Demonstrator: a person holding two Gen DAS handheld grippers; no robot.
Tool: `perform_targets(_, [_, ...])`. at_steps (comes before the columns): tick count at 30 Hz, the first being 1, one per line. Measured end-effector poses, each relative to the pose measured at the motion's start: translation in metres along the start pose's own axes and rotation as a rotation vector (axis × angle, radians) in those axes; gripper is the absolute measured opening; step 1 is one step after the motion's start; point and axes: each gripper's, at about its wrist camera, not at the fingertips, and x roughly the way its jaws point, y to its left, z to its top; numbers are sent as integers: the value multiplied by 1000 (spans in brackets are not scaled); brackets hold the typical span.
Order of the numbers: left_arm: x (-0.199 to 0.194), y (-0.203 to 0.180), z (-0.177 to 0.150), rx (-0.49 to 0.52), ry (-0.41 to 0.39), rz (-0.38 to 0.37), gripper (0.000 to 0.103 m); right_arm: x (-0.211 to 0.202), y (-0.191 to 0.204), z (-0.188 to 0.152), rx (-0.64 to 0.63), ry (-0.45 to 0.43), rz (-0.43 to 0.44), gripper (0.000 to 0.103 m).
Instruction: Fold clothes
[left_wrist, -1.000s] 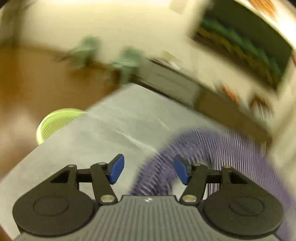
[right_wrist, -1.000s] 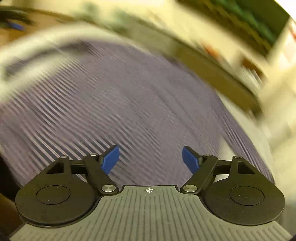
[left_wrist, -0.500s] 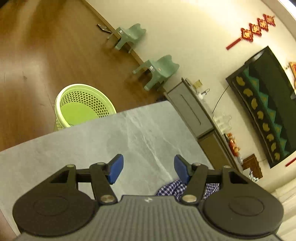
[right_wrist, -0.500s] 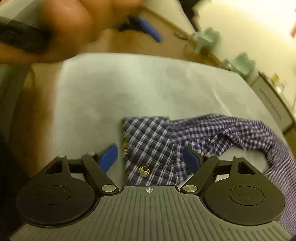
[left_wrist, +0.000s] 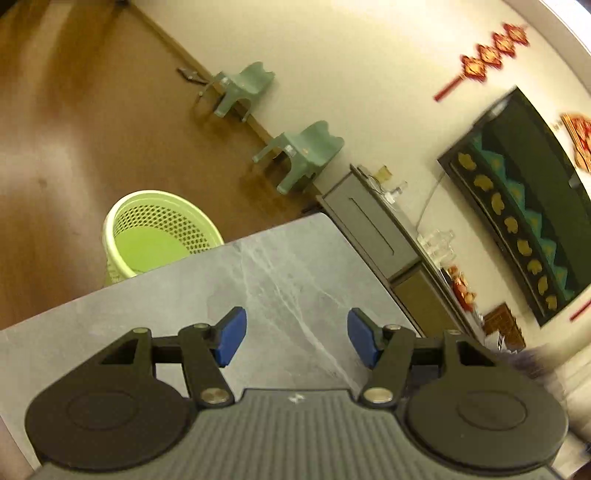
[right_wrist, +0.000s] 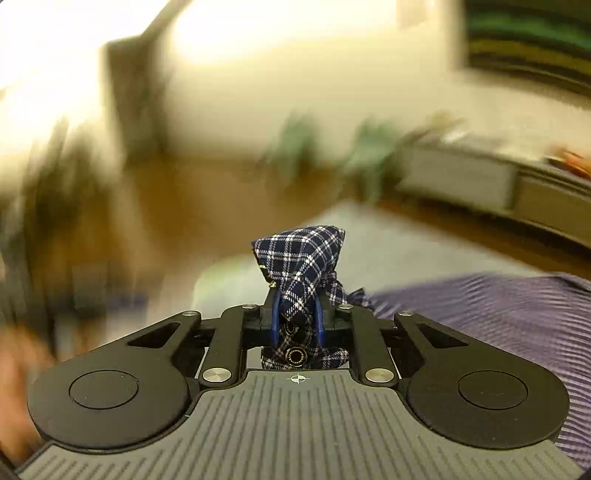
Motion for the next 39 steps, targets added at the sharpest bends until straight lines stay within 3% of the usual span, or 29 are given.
perform_targets(5, [24,-60,-43,219,149,-97,61,-129,-191,-9,427,-202,-245,17])
perform_targets(7, [33,-90,-75,338,229,-136,62,-141,-247,-53,567,-131,-300,17])
perform_targets(9, [38,-115,-114,471,285,-144,62,-141,-279,-92,659,-75,-286,17])
perform_targets(13, [37,-139,-183,688,320,-85,62,-138,-306,-133,744,-41,-213,17])
perform_targets(15, [33,-134,-205,714,313,-45,63,-131,-310,-137,755,-37,-166,17])
perform_targets(18, [35,-120,-228,672,351,5,63,-117,-311,-123,722,-52,-107,18])
perform_targets(20, [32,-119,-239,684,328,31,61,-107,-313,-115,705,-74,-78,18])
perform_targets(22, [29,-120,-246,696,305,41,44,-106,-314,-103,684,-90,-61,18])
perform_targets(24, [30,-124,-250,702,301,38,8,-106,-314,-90,657,-95,-53,18])
perform_targets(25, [31,-127,-252,708,295,44,4,-106,-311,-85,639,-88,-54,18])
perform_targets(30, [16,-153,-259,794,186,78,2,-115,-304,-54,559,-108,-60,18])
perform_targets(33, [-9,-185,-276,920,92,55,2,-163,-330,-41,625,-264,-55,18])
perform_targets(36, [-22,-215,-314,1116,51,18,3,-209,-368,-58,694,-366,-133,18])
perform_targets(39, [-11,-224,-351,1239,71,43,12,-215,-401,-100,761,-311,-206,18])
